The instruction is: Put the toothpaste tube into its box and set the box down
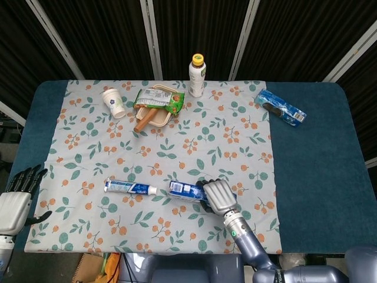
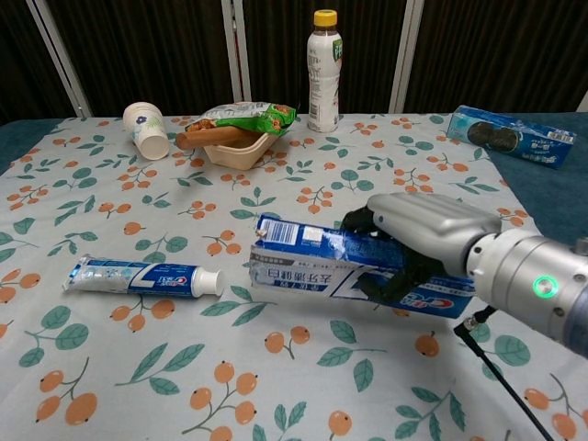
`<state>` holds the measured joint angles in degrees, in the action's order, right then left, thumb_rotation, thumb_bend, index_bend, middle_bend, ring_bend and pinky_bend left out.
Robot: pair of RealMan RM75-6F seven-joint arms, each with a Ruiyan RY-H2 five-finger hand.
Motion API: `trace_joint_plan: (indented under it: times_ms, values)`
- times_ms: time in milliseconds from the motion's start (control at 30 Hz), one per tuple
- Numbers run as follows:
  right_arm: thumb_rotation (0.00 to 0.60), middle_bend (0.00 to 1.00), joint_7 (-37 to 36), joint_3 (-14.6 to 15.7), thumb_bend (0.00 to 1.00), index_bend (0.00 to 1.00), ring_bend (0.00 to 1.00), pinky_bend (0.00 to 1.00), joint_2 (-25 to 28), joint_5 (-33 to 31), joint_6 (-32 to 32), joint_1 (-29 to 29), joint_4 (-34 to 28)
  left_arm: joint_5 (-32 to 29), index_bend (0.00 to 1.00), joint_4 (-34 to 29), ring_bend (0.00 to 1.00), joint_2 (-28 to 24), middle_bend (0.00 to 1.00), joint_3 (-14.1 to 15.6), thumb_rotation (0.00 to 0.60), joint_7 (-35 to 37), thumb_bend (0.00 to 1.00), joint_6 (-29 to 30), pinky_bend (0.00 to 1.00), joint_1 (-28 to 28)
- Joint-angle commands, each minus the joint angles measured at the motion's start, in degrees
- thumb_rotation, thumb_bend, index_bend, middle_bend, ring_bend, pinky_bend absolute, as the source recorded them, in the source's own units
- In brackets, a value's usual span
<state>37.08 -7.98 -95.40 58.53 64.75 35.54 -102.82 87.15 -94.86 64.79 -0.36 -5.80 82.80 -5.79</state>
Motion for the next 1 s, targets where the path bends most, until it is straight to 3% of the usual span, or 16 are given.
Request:
trace_joint_plan:
  times_ms: [33,300,533,700,1000]
  values:
    - [0.6,0.51,-2.75,0.33,0.43,0.45,0.47,0.44,4.74,3.17,1.98,-1.75,-4.44,-1.04,0.11,-1.27,0.03,-0.15,0.03,-0.38,0.6,-1.24,0.03,-1.29,0.11,-0.66]
    - [0.6,0.51,-8.43,3.25,0.43,0.45,0.47,0.44,12.92,9.67,5.88,-6.18,-9.37,-2.56,0.13,-3.92,0.06,1.48,0.07,-2.39,0.6,-8.08,0.04,-5.48,0.14,-4.5]
    - [0.6,0.51,-14.43,6.15,0.43,0.45,0.47,0.44,18.25,15.41,8.12,-9.58,-10.25,-5.65,0.17,-5.53,0.16,5.69,0.16,-4.28,0.6,-16.09,0.06,-9.59,0.24,-8.31]
    - [0.6,0.51,-18.34,6.76,0.43,0.45,0.47,0.44,20.84,17.61,8.18,-10.62,-10.03,-8.67,0.26,-4.56,0.25,9.66,0.27,-6.3,0.6,-20.96,0.1,-12.02,0.35,-11.32]
    - [0.6,0.51,-22.36,6.01,0.43,0.45,0.47,0.44,22.98,18.22,7.51,-11.18,-10.23,-15.56,0.32,-1.27,0.3,17.29,0.34,-9.02,0.6,-29.77,0.12,-18.18,0.37,-17.94]
